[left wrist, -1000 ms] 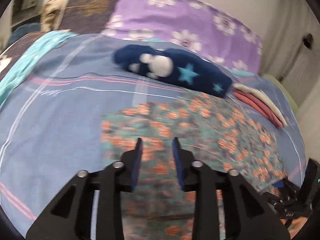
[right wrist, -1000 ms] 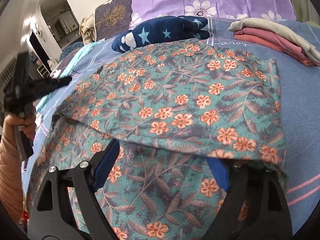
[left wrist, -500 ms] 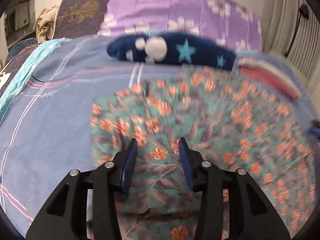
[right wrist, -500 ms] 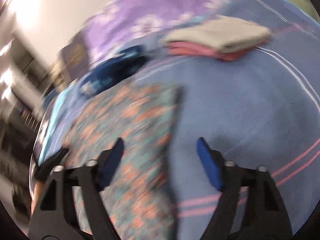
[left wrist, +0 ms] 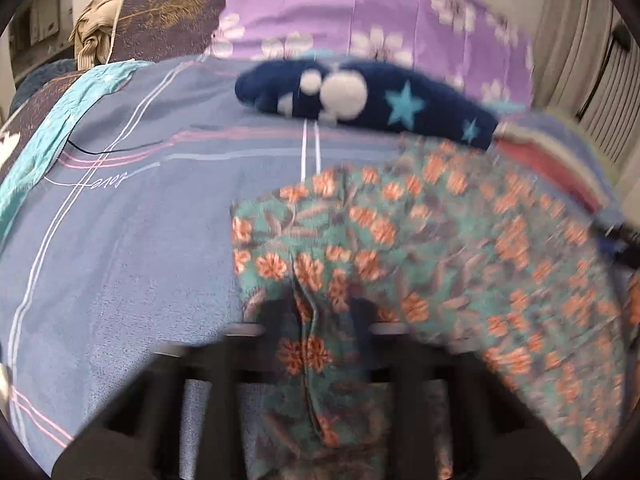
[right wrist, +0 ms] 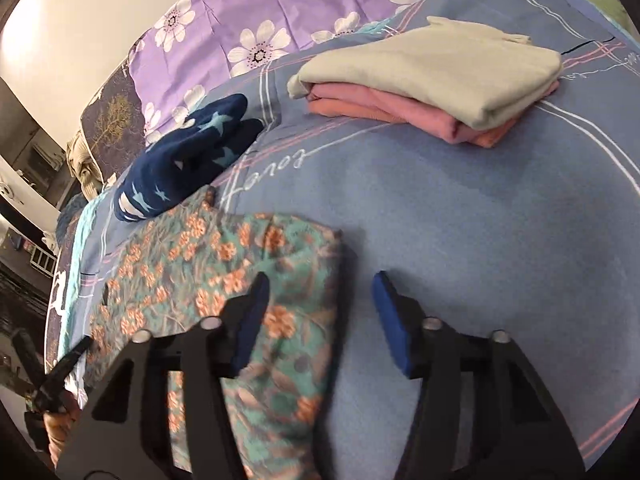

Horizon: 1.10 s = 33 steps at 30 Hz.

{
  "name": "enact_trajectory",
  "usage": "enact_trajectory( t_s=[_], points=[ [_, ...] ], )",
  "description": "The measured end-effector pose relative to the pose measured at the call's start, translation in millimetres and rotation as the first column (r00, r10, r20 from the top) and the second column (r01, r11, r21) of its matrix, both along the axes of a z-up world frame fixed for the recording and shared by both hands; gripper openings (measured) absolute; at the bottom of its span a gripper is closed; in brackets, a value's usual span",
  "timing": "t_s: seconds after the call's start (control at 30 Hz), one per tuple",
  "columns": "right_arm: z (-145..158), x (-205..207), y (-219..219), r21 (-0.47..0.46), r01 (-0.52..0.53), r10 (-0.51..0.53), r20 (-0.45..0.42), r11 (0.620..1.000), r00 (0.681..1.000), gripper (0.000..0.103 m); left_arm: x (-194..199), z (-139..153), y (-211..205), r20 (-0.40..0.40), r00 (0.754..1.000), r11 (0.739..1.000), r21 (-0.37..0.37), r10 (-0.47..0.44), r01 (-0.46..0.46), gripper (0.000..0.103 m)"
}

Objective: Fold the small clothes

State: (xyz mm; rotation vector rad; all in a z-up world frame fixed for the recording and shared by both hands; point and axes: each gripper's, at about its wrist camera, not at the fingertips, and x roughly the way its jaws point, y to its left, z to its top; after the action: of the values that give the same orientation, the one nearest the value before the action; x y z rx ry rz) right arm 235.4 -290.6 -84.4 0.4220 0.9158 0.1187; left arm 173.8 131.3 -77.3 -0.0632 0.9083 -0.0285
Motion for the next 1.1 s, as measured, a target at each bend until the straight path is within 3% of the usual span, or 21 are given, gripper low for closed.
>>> enact_trajectory(
  t_s=[0.07,0.2,0.27,0.33,0.4,0.5,0.6,0.63,0.7,0.77,0.87,1.1],
  points=[
    [3,4,14,-0.009,-0.08,0.08,0.017,0.997,0.997,0.003,-5,3,-1,0.033,0.999,1.0,0.021,0.007,-0.008,0.002],
    [29,-10,28,-0.136,-0.041,0.062,0.153,0.99,0.986,0.003,-21,18,3,0.131,0.99,0.994,0.094,0.047,-0.06,0.002],
    [24,-5,28,-0.161,-0.017,0.039,0.133,0.987,0.99,0.009,-18,12,6,0.1,0.994,0.995,0.089,0.039,-0.048,0.002],
    [14,-3,30,-0.256,0.014,0.009,0.087,0.967,0.996,0.014,-15,1,5,0.056,0.998,0.994,0.099,0.035,-0.041,0.005],
    [15,-18,33,-0.282,0.024,0.007,0.108,0.959,0.994,0.014,-21,6,4,0.074,0.996,0.993,0.112,0.041,-0.049,0.008],
    [30,-56,44,-0.255,-0.062,0.108,0.169,0.965,0.98,0.014,-37,25,2,0.133,0.991,0.995,0.093,0.032,-0.044,0.02],
    [29,-87,66,-0.231,-0.192,0.234,0.17,0.954,0.957,0.014,-56,44,-10,0.205,0.978,0.999,0.027,-0.032,0.027,0.044],
    [23,-93,71,-0.241,-0.213,0.253,0.148,0.947,0.956,0.014,-59,41,-17,0.203,0.977,0.998,0.034,-0.057,0.052,0.05],
    [-7,-92,79,-0.297,-0.238,0.263,0.047,0.925,0.964,0.021,-54,22,-29,0.141,0.987,0.995,0.073,-0.084,0.074,0.05],
    [-25,-94,78,-0.31,-0.24,0.271,0.062,0.92,0.961,0.022,-47,-12,-37,0.036,0.995,0.99,0.112,-0.089,0.084,0.053],
    [-21,-87,64,-0.211,-0.209,0.22,0.029,0.955,0.975,0.024,-50,-1,-35,0.054,0.996,0.993,0.093,-0.077,0.072,0.056],
    [-12,-116,75,-0.324,-0.206,0.235,0.055,0.924,0.97,0.028,-89,14,-42,0.077,0.993,0.989,0.129,-0.089,0.078,0.069]
  ],
)
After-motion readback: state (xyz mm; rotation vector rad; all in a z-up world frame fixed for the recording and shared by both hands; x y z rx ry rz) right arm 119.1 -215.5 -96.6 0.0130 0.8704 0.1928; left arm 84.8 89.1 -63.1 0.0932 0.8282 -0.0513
